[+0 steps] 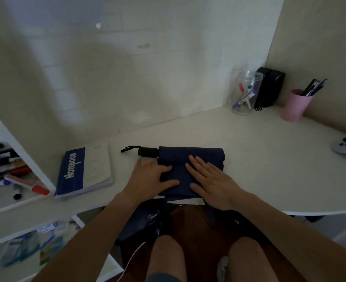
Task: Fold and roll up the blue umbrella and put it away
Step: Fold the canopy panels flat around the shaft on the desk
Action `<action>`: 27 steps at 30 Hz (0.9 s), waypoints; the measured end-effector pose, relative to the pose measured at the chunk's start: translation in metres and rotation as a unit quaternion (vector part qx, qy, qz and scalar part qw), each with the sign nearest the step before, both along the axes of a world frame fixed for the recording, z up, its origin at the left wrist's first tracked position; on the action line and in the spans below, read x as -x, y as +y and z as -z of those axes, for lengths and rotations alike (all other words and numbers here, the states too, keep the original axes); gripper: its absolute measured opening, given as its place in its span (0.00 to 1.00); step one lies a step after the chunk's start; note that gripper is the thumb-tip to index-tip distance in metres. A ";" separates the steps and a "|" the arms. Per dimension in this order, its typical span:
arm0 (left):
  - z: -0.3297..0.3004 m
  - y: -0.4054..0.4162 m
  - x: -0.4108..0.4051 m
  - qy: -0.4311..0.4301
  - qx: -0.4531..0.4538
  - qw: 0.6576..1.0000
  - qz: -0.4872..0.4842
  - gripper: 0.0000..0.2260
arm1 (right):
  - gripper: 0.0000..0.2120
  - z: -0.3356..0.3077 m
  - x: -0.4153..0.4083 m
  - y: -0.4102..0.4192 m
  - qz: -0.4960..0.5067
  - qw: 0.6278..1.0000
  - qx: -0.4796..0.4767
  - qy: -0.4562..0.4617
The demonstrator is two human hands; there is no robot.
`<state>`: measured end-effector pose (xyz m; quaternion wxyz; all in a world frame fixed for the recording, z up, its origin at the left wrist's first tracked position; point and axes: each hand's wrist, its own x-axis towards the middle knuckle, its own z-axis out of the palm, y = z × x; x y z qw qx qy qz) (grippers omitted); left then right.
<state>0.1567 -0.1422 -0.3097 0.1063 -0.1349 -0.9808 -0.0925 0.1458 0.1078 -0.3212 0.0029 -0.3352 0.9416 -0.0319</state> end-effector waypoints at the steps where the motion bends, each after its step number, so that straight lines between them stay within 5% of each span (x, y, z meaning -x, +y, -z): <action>1: -0.006 -0.003 -0.003 0.014 0.044 0.999 -0.005 0.33 | 0.35 0.001 0.000 -0.001 0.000 1.000 -0.005 -0.007; 3: -0.019 0.001 -0.003 0.073 0.091 0.993 -0.003 0.31 | 0.37 0.000 0.000 -0.003 -0.001 1.000 -0.007 -0.012; 6: -0.028 0.032 -0.002 0.191 0.038 0.978 0.079 0.19 | 0.37 0.000 -0.001 -0.003 -0.001 1.000 0.004 -0.022; 13: 0.023 0.033 -0.017 0.002 0.059 0.995 0.083 0.30 | 0.38 0.001 -0.001 0.004 -0.009 0.998 0.029 -0.053; 27: 0.024 0.017 -0.036 -0.028 0.060 0.996 0.062 0.31 | 0.29 -0.026 -0.022 0.045 0.077 0.991 0.090 -0.068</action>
